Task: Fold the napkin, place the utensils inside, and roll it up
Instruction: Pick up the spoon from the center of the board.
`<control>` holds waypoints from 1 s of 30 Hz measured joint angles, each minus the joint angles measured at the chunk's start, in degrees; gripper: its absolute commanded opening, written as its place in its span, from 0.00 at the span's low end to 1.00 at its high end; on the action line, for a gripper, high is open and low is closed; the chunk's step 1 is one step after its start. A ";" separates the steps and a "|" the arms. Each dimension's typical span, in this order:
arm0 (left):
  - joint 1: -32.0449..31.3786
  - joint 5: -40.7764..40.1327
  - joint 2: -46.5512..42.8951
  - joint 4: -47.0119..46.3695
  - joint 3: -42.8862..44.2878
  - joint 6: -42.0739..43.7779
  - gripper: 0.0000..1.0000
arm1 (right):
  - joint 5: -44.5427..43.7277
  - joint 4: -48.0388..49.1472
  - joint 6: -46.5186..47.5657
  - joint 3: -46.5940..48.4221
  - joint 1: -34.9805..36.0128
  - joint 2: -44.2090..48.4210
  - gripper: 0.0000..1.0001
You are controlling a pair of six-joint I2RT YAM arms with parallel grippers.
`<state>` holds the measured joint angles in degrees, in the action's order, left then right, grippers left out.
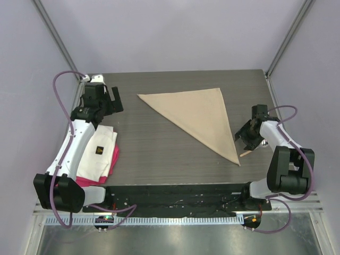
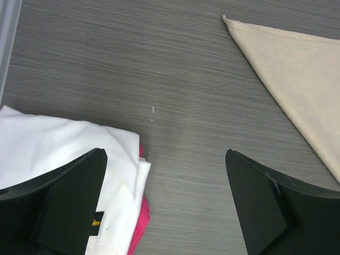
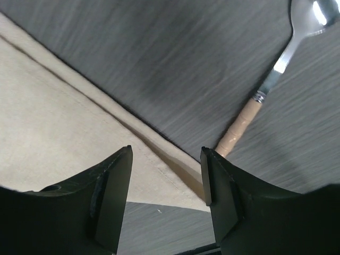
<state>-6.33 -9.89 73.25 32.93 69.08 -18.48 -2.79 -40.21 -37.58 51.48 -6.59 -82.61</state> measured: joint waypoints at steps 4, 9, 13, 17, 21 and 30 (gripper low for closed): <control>-1.62 -2.69 0.02 0.11 0.00 1.44 1.00 | 1.16 -0.70 -1.68 -4.00 -2.91 1.75 0.60; -3.87 -4.90 0.20 0.20 0.00 2.73 1.00 | 1.20 -2.51 -2.19 -6.45 -6.60 2.89 0.60; -4.81 -5.68 0.72 0.33 0.00 3.15 1.00 | 0.72 -2.71 -2.21 -6.45 -6.95 3.21 0.57; -4.87 -6.45 0.96 0.35 0.00 3.76 1.00 | -0.22 -2.47 -1.99 -6.43 -7.08 2.58 0.53; -4.87 -7.08 0.96 0.37 0.00 3.98 1.00 | -1.14 -1.60 -1.79 -6.49 -7.32 0.66 0.49; -4.87 -7.78 0.96 0.37 0.00 4.00 1.00 | -1.68 1.22 -1.88 -7.74 -7.48 -1.03 0.08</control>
<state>-11.20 -17.67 74.22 33.30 69.08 -14.48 -4.47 -38.98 -39.46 43.75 -14.06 -83.64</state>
